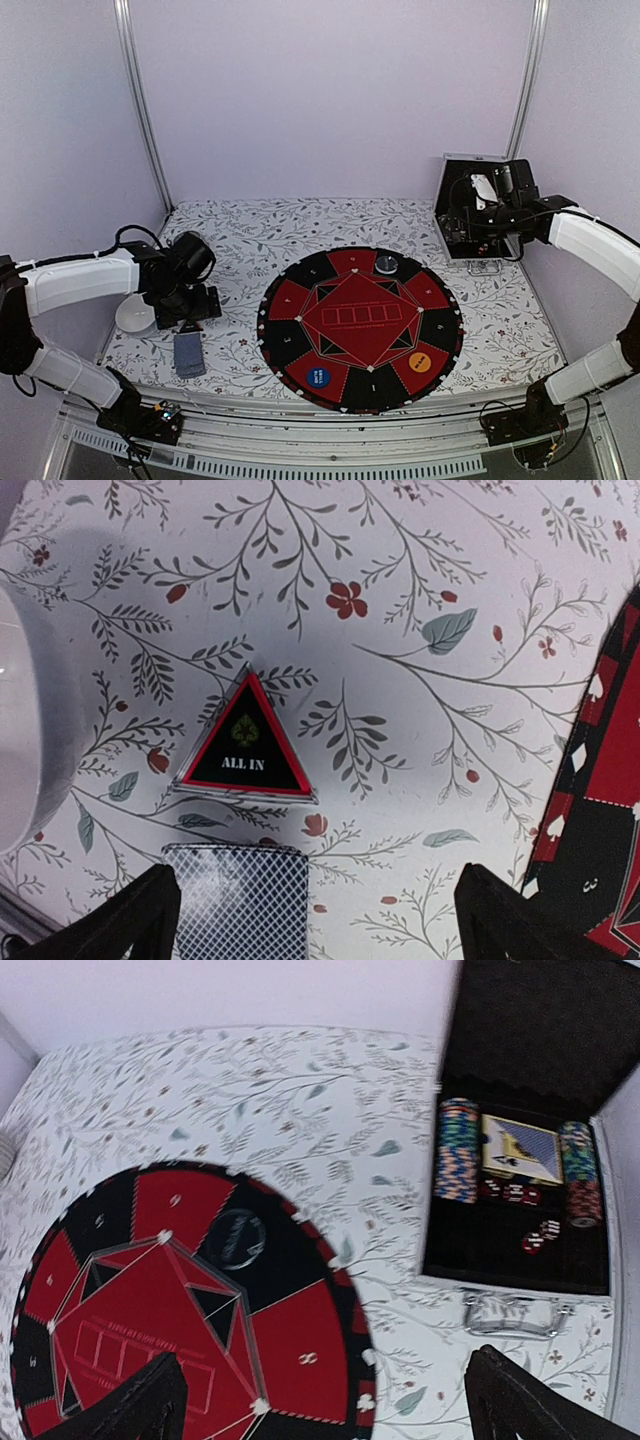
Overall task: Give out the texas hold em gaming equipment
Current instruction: Pick up the pile of poker chips from the chip case.
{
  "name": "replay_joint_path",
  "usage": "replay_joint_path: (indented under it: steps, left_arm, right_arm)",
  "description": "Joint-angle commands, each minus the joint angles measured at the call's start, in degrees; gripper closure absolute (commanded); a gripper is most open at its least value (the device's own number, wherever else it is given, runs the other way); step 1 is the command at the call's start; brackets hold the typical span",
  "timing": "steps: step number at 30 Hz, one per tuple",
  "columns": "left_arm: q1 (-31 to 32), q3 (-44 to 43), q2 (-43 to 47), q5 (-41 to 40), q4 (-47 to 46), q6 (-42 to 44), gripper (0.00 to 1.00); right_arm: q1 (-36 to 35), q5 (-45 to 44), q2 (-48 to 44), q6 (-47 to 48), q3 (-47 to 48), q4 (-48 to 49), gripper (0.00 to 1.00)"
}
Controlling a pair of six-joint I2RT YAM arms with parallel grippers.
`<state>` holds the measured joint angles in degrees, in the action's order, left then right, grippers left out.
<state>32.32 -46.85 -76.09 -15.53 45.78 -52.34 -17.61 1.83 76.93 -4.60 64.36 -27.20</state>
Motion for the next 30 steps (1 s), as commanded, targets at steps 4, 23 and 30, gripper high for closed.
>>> replay_joint_path:
  steps: [4,23,30]
  left_arm:
    - [0.44,0.01,-0.09,-0.91,-2.32,2.63,0.02]
    - [0.54,-2.34,2.48,2.72,-13.18,19.18,0.02]
    - [0.58,-5.54,3.14,2.34,-16.79,26.71,0.02]
  right_arm:
    - [10.13,-0.23,13.9,-1.72,10.44,2.9,0.0]
    - [14.44,17.55,39.13,42.76,27.63,-5.49,0.3]
    - [15.55,18.83,39.55,59.09,28.43,-2.35,0.29]
